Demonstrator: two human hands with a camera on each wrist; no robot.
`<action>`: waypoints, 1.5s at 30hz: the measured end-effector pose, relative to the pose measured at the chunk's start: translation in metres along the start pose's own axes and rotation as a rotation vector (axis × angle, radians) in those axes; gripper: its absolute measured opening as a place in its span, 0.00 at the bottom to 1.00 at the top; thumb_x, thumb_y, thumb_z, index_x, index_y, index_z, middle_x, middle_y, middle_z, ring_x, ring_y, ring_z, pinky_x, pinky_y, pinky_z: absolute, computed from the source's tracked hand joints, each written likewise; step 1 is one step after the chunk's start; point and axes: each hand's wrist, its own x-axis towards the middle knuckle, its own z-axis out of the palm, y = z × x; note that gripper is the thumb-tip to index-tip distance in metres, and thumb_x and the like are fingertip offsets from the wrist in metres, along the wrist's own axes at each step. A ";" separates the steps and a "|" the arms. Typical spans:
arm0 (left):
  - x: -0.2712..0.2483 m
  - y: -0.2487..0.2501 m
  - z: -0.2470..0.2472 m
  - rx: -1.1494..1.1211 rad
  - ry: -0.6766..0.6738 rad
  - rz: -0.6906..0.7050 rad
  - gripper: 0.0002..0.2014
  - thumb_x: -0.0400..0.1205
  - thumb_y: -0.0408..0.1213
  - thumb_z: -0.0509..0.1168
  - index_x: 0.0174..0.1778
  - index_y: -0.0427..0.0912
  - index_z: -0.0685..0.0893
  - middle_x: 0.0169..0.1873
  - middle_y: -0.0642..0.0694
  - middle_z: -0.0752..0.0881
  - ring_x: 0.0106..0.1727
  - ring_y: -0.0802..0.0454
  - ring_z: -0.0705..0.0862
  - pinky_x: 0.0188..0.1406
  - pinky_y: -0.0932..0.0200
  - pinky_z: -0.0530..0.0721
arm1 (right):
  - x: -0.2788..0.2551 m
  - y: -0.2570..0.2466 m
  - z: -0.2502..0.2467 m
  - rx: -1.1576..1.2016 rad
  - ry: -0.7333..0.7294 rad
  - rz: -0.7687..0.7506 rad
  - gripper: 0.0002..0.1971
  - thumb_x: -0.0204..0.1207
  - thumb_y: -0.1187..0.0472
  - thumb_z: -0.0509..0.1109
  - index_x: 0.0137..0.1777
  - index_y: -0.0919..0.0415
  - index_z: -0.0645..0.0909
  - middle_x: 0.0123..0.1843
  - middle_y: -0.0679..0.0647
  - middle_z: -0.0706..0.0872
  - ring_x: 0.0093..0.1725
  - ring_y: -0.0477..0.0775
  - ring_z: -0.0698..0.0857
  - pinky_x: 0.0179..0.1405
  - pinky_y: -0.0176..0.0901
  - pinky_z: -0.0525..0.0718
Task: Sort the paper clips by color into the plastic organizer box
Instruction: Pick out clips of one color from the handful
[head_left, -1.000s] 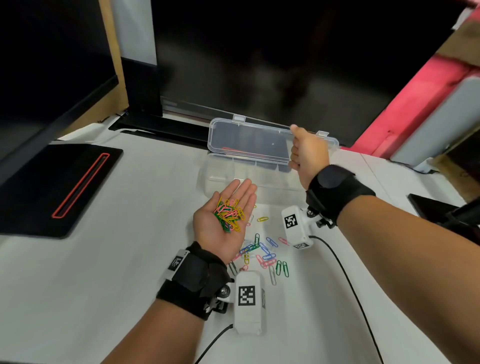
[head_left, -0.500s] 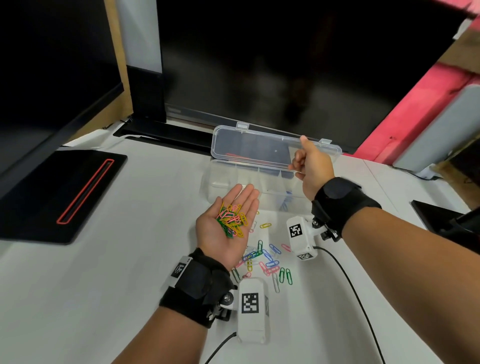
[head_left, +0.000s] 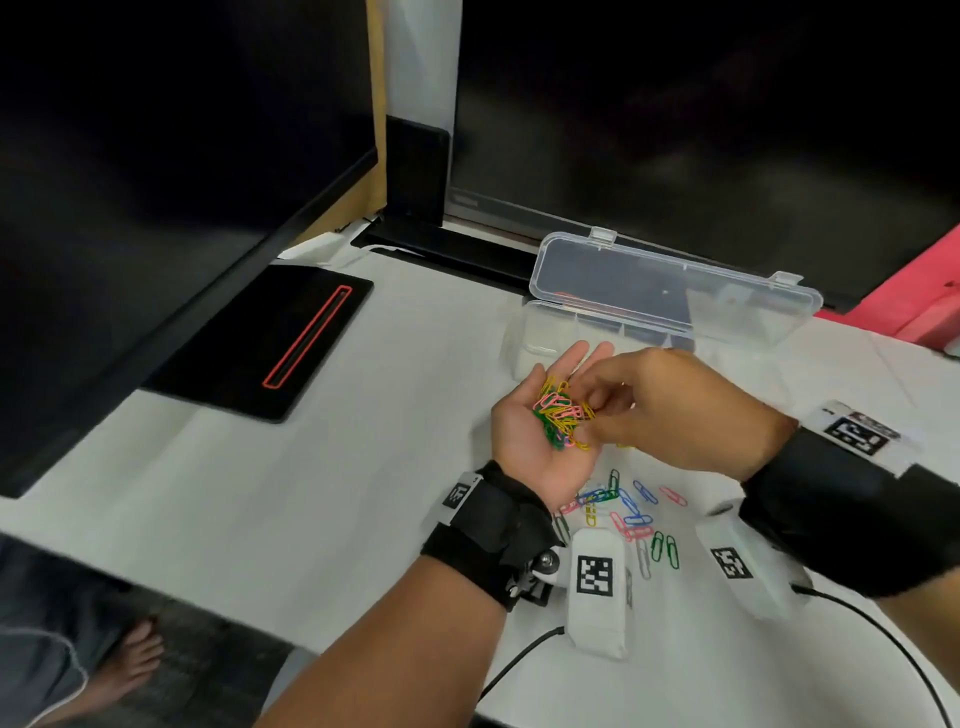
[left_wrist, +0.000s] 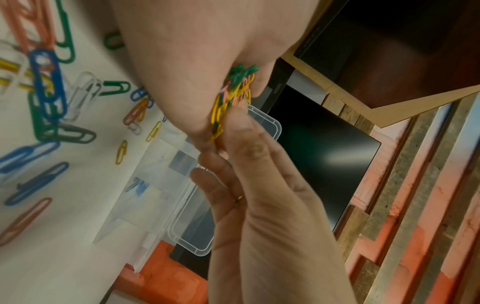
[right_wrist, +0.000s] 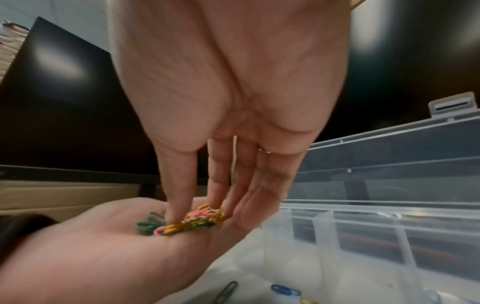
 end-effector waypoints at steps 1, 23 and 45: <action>-0.001 0.000 0.000 0.007 0.008 0.000 0.24 0.89 0.44 0.48 0.73 0.32 0.76 0.70 0.32 0.79 0.67 0.37 0.81 0.64 0.42 0.79 | 0.000 -0.001 0.003 -0.016 0.012 0.000 0.14 0.68 0.54 0.80 0.55 0.46 0.87 0.44 0.44 0.88 0.43 0.44 0.85 0.50 0.40 0.82; 0.007 -0.008 -0.004 0.095 0.015 0.017 0.27 0.88 0.43 0.46 0.80 0.32 0.66 0.76 0.31 0.72 0.72 0.35 0.76 0.68 0.46 0.76 | 0.005 0.005 0.009 0.385 0.220 0.095 0.11 0.73 0.65 0.76 0.35 0.47 0.88 0.27 0.48 0.89 0.26 0.45 0.88 0.33 0.40 0.88; 0.003 -0.007 -0.005 0.041 -0.061 -0.004 0.27 0.89 0.42 0.45 0.55 0.31 0.88 0.53 0.36 0.89 0.49 0.45 0.90 0.50 0.56 0.84 | 0.013 0.002 0.012 0.213 0.196 0.172 0.08 0.67 0.67 0.78 0.42 0.56 0.86 0.35 0.50 0.91 0.35 0.42 0.87 0.34 0.28 0.81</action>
